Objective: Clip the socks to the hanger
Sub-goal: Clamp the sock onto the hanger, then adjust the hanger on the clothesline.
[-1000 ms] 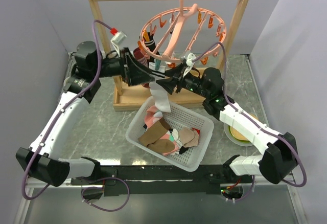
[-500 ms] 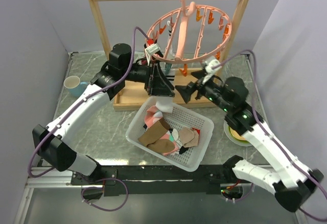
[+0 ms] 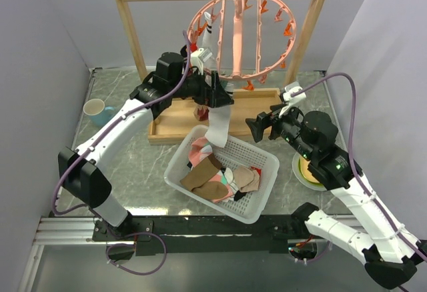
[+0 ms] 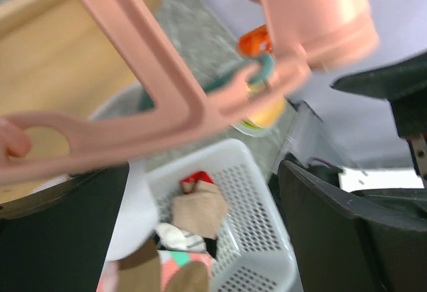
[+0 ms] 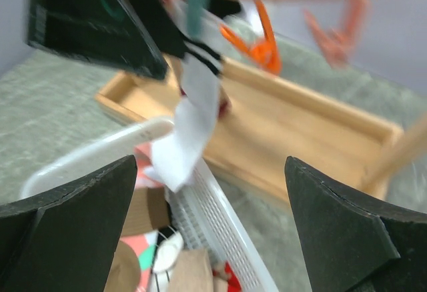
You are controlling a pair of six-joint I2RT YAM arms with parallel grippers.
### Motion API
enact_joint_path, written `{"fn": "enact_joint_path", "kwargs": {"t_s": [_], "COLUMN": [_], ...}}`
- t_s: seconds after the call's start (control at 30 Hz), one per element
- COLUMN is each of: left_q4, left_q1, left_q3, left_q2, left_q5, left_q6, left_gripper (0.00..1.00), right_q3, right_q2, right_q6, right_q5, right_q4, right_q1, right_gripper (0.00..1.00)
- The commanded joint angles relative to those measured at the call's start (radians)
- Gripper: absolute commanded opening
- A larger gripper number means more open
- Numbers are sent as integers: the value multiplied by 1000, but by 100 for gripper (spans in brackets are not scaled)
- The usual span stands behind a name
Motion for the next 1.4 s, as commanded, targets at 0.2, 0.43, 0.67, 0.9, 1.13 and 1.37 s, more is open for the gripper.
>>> {"fn": "enact_joint_path", "kwargs": {"t_s": [0.2,0.43,0.67,0.9,1.13,1.37], "left_q4": [-64,-68,-71,-65,-71,-82], "left_q1": [58,125,162,171,179,190], "left_q3": [81,98,113,69,37,23], "left_q2": [-3,-20,-27,-89,-138,-207], "left_q5": [-325,-346,-343,-316,-308,-202], "left_q6": [60,63,69,59,62,102], "left_gripper": [99,99,100,99,99,99], "right_q3": [-31,-46,-81,-90,-118,-155], "right_q2": [-81,-87,-17,45,73,62], "right_q6": [22,1,-42,-87,-186,-181], "right_q5": [273,183,66,37,72,26], "right_q4": [40,156,296,386,469,492], "right_q1": [2,2,5,3,3,3], "right_gripper": [100,100,100,95,88,77]}}
